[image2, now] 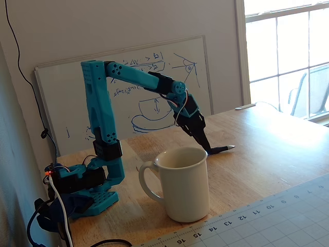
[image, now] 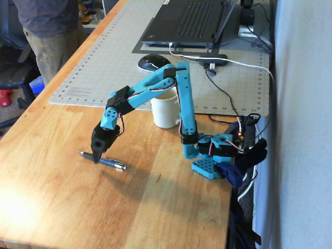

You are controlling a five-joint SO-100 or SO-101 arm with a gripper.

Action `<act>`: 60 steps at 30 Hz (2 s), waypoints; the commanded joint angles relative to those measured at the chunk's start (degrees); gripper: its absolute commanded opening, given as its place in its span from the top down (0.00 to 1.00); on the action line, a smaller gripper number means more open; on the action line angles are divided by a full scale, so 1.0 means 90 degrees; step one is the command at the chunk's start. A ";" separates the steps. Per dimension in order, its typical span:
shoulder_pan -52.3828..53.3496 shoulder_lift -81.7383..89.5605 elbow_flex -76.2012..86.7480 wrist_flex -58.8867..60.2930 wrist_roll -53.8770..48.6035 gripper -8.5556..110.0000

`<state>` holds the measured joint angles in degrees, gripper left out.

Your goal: Grasp a pen and put it in a mug.

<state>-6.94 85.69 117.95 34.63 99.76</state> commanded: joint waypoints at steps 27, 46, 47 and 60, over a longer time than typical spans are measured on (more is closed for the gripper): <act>-0.0049 0.1475 -0.0459 -0.0137 -0.0059 0.91; 0.0332 0.3975 -0.0459 -0.0137 -0.5557 0.91; 0.0342 0.4072 -0.0459 -0.0137 -0.6074 0.91; 0.1309 0.5420 -0.0459 -0.0137 -1.3145 0.91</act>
<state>2.20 128.50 116.63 34.28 -0.88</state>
